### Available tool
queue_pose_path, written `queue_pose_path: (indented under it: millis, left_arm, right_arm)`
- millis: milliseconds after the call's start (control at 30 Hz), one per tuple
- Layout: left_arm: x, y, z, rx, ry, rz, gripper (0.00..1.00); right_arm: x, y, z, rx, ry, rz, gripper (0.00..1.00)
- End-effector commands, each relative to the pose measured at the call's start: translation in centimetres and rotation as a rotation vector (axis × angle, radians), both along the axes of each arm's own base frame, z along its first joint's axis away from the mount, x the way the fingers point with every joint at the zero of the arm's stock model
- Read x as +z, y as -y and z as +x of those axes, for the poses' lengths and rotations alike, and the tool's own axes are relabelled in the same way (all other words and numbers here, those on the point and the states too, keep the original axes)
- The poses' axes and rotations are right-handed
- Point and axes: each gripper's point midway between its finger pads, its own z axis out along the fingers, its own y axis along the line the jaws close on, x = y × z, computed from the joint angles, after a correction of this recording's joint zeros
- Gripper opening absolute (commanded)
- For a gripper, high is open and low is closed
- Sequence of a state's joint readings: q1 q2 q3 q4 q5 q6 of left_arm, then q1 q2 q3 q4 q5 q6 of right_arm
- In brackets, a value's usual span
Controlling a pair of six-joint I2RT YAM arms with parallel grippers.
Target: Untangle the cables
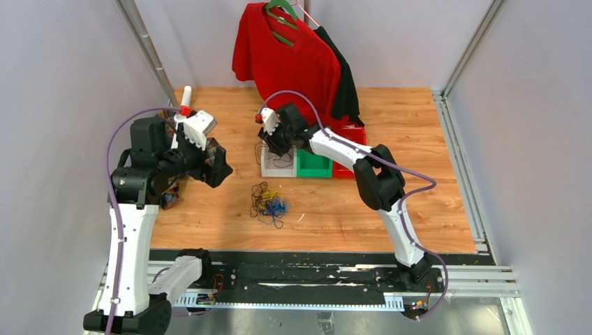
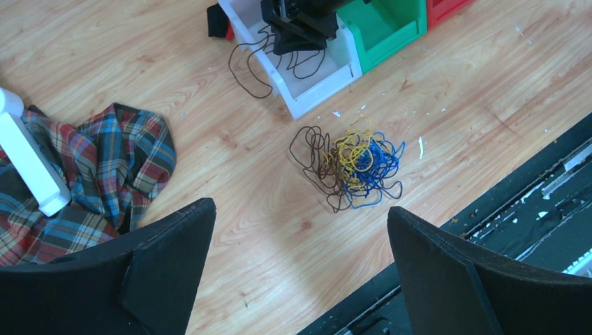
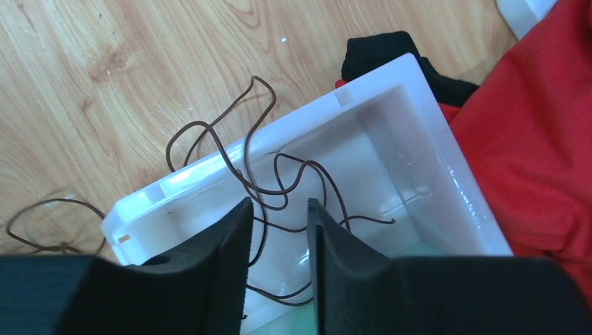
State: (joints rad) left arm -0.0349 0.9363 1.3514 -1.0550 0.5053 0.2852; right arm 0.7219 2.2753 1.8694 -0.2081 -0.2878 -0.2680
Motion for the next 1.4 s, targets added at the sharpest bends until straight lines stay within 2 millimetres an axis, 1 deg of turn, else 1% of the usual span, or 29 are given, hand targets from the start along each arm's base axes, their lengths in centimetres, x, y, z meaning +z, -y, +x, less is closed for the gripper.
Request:
queue_pose_path:
  millis: [0,100,133,233,400,500,600,633,667,800,933,1033,1133,1233,1367]
  left_arm:
    - [1.1,0.0,-0.3,-0.004,0.04,-0.001,0.98]
    - [1.0,-0.1,-0.4,-0.006,0.042,0.002,0.98]
    - [1.1,-0.1,-0.4,-0.006,0.044,0.003,0.98]
    - [1.1,0.0,-0.4,-0.008,0.044,0.001,0.98]
    - [1.5,0.1,-0.5,-0.01,0.052,-0.005,0.98]
    - [1.5,0.0,-0.5,-0.006,0.053,-0.002,0.98]
    - [1.5,0.0,-0.5,-0.005,0.055,-0.002,0.98]
    - [1.5,0.0,-0.5,-0.006,0.055,-0.002,0.98]
    - [1.6,0.0,-0.5,-0.006,0.056,-0.003,0.98]
    - [1.9,0.0,-0.5,-0.009,0.066,-0.003,0.98]
    - [2.0,0.0,-0.6,-0.01,0.074,0.003,0.98]
    - [2.1,0.0,-0.7,-0.012,0.076,0.0,0.98]
    - [2.2,0.0,-0.8,-0.013,0.079,-0.002,0.98]
    - [2.2,0.0,-0.9,-0.013,0.083,0.001,0.98]
    - [2.0,0.0,-0.8,-0.006,0.073,-0.001,0.98]
  right_arm:
    - [1.0,-0.4,0.6,-0.011,0.018,0.031,0.26]
    - [2.3,-0.1,0.8,-0.036,0.061,0.059,0.02]
    - [2.9,0.2,0.9,-0.049,0.078,0.068,0.01]
    - [4.8,1.2,1.4,-0.1,0.121,0.105,0.01]
    - [7.6,4.0,2.5,-0.205,0.155,0.176,0.01]
    - [8.6,5.3,2.8,-0.244,0.162,0.217,0.01]
    - [8.4,6.0,2.9,-0.264,0.161,0.209,0.01]
    - [9.4,6.3,2.9,-0.272,0.177,0.221,0.01]
    - [10.0,6.6,2.9,-0.281,0.185,0.231,0.01]
    - [11.8,7.6,2.9,-0.323,0.208,0.288,0.01]
    - [13.0,8.9,3.0,-0.352,0.222,0.317,0.01]
    - [13.1,9.2,2.5,-0.342,0.218,0.319,0.01]
    - [12.3,8.8,2.2,-0.316,0.193,0.304,0.01]
    - [10.6,8.3,2.0,-0.299,0.161,0.258,0.01]
    - [8.0,7.3,1.8,-0.282,0.155,0.148,0.01]
